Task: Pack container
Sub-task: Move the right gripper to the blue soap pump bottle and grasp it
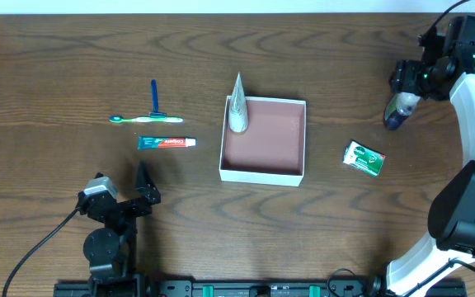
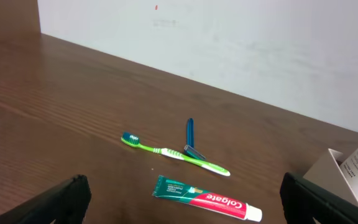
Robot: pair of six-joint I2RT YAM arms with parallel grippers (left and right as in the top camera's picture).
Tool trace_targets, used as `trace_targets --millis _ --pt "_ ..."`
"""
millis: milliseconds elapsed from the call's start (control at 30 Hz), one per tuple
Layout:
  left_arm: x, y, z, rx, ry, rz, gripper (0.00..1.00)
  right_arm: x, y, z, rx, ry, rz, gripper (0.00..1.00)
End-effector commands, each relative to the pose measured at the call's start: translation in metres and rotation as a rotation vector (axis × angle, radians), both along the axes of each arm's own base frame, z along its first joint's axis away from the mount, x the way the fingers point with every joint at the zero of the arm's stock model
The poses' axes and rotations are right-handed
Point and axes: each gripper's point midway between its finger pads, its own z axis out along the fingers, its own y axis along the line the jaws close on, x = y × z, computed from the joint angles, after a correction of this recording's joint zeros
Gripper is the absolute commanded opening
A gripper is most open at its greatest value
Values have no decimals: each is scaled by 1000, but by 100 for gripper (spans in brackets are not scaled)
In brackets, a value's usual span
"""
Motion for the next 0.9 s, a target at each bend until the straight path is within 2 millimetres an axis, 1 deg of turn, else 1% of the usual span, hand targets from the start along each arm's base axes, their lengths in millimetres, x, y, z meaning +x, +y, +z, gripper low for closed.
trace_targets --millis 0,67,133,233,267,333,400,467,567,667,733,867 --pt "-1 2 -17 7 53 8 98 0 0 -4 -7 3 28 63" --pt "-1 2 -17 7 53 8 98 1 -1 -4 -15 1 25 50" --pt "-1 2 -17 7 53 8 98 1 -1 -4 -14 0 24 40" --pt "-1 2 -17 7 53 8 98 1 -1 -4 -15 0 25 31" --pt "-1 2 -17 7 53 8 98 1 -1 -4 -15 0 24 29" --pt "-1 2 -17 7 53 8 98 1 -1 -4 -15 0 25 28" --pt "-1 2 -17 7 53 8 98 1 -2 -3 -15 -1 25 23" --pt "-1 2 -17 7 53 8 98 2 -2 -4 -18 -2 28 20" --pt "-1 2 -17 7 53 8 98 2 -3 -5 -28 -1 31 14" --pt "-1 2 -17 7 53 8 98 3 -3 -6 -28 -1 35 10" --pt "-1 2 -17 7 53 8 98 4 -2 -5 -28 -6 35 5" --pt "-1 2 -17 7 53 8 98 5 3 0 -8 -21 45 1"
